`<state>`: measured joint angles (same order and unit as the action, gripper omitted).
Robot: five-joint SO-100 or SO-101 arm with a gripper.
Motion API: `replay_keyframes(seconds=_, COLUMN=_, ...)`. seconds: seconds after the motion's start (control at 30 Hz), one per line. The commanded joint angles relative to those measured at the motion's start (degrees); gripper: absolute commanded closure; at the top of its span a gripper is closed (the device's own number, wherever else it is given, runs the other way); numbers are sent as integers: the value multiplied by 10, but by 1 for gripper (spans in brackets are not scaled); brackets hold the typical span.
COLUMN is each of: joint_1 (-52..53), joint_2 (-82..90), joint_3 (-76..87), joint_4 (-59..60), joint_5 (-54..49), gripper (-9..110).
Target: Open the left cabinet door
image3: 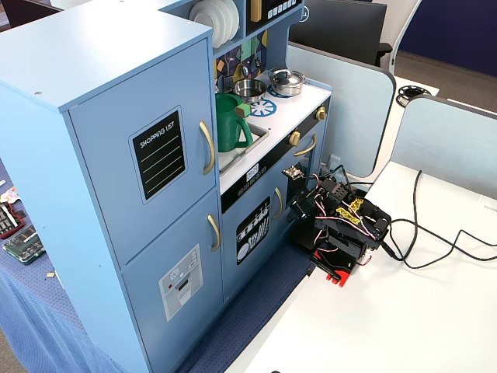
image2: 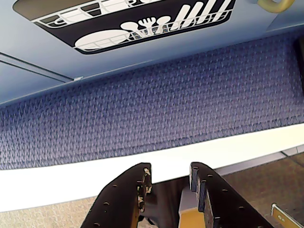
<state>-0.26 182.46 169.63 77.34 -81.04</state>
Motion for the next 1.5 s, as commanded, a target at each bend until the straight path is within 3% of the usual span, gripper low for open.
replay_keyframes(seconds=0.0, joint_1=4, joint_2=-4, joint_3=21, joint_4=94, joint_5=11, gripper=101)
replay_keyframes(seconds=0.97, joint_1=0, joint_2=-4, joint_3=21, joint_4=92, joint_5=8, gripper=101)
replay_keyframes(seconds=1.23, joint_1=-95, joint_2=-5, joint_3=-50, joint_4=-93, joint_5=32, gripper=101)
replay_keyframes(seconds=1.47, joint_1=-226, joint_2=-6, joint_3=-161, joint_4=-291, joint_5=-47, gripper=98)
